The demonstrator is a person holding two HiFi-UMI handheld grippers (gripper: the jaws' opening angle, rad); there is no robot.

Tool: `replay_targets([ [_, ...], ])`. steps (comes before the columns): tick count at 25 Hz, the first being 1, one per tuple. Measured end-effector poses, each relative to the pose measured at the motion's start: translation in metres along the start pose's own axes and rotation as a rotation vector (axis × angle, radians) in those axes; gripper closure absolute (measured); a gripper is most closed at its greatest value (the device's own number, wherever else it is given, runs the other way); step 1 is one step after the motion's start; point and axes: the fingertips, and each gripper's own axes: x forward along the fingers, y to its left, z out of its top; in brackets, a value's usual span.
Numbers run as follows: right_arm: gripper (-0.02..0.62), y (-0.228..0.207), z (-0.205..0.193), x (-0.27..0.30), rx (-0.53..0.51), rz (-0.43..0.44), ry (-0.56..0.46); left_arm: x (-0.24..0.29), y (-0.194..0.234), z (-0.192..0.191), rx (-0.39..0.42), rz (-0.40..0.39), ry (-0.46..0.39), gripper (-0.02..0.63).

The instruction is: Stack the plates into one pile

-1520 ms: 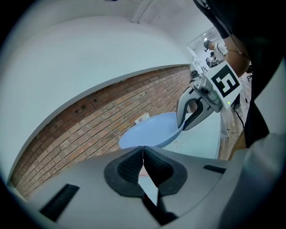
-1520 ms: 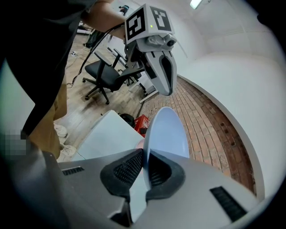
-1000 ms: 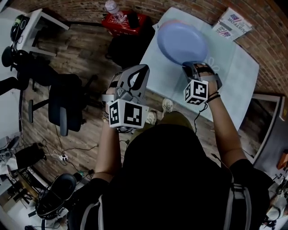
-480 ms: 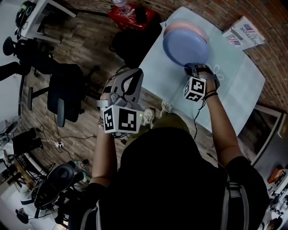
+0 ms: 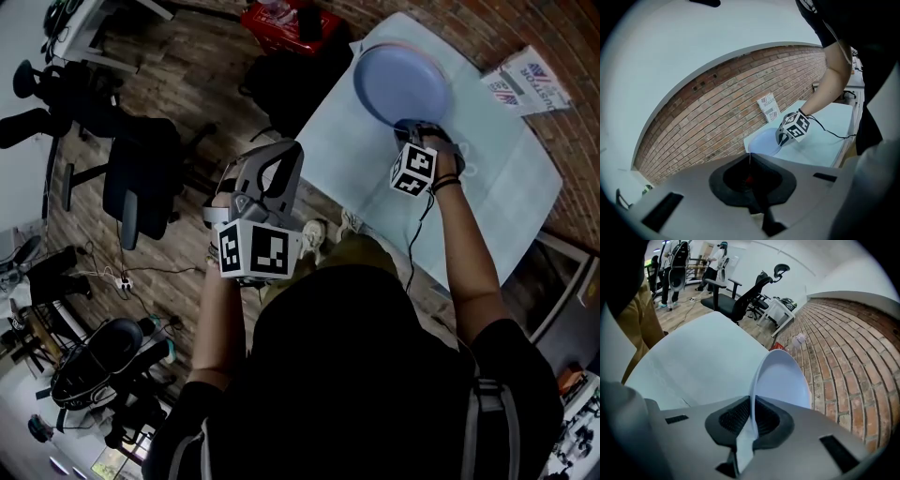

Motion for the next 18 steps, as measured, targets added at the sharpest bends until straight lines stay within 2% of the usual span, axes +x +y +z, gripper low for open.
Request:
replay_targets([
  [7, 0.549, 0.003, 0.001, 0.009, 0.028, 0.019, 0.007, 0.002, 0.001, -0.004, -0.006, 0.0, 0.0, 0.583],
  [9, 0.549, 0.007, 0.004, 0.009, 0.055, 0.048, -0.006, 0.002, 0.002, -0.004, -0.005, -0.002, 0.0, 0.583],
  [13, 0.469, 0.015, 0.005, 0.009, 0.084, 0.104, -0.013, 0.004, 0.004, -0.004, -0.002, -0.003, 0.0, 0.583],
  [18, 0.418, 0.02, 0.004, 0.011, 0.08, 0.119, 0.012, 0.004, 0.004, -0.006, -0.002, -0.01, -0.005, 0.583],
])
